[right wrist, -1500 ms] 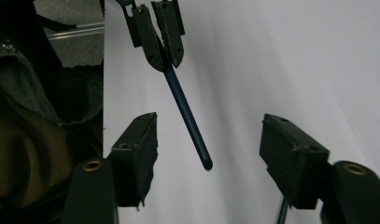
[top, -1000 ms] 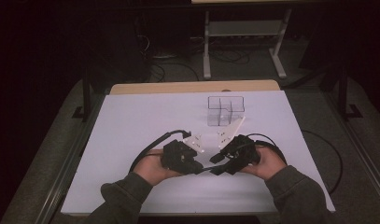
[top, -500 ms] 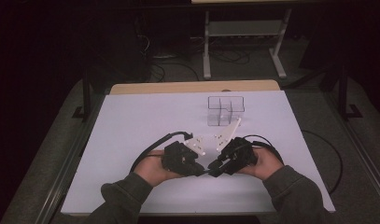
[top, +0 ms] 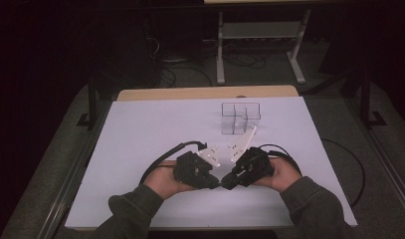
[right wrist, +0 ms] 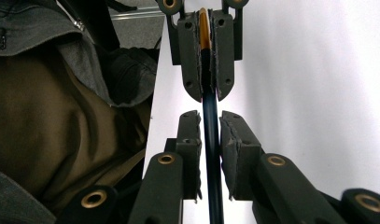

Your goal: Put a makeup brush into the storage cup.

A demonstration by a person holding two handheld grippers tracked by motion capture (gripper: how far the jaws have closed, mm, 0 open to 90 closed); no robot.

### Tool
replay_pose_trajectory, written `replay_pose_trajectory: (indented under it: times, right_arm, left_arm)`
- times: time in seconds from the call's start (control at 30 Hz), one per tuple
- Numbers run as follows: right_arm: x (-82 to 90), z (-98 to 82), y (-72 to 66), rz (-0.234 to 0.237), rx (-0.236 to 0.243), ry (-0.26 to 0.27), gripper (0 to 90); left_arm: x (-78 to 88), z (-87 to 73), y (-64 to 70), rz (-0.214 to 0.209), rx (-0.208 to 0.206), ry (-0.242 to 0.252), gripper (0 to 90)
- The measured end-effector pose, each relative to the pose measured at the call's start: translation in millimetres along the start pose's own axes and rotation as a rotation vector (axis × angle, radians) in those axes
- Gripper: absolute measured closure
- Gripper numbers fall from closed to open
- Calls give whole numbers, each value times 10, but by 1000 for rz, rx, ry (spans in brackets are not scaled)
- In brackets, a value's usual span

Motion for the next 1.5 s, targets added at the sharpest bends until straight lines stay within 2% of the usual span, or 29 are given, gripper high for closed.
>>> replay_pose_trajectory:
  times: [0.33, 0.57, 0.77, 0.9, 1.03, 1.5]
  right_arm:
    - [-25, -6, 10, 20, 4, -5, 819]
    - [-37, -18, 21, 54, -11, 0, 829]
    - [-60, -26, 14, 68, -13, 4, 833]
    - [-69, -41, 5, 68, -4, 12, 833]
    - [-66, -79, 0, 55, -13, 16, 834]
    - [33, -201, 5, -3, -28, 53, 833]
  left_arm:
    - [-7, 2, 12, -3, -6, -5, 833]
    - [-18, 2, 15, -4, -9, -6, 833]
    - [-33, -8, 18, -20, -7, -4, 831]
    - [-36, -29, 25, -36, -3, 2, 814]
    - [-12, -89, 12, -38, 4, 17, 756]
    - [60, -419, -12, -37, 77, 78, 693]
Point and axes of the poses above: each handheld gripper's, and its own axes: x roughly backward along the jaws, z roughly out of its top, y roughly to its right, the point moved 4 cm from there along -x, roughly forward along the jaws, and after that the axes turned 14 degrees about -y, right-handed, at the moved point
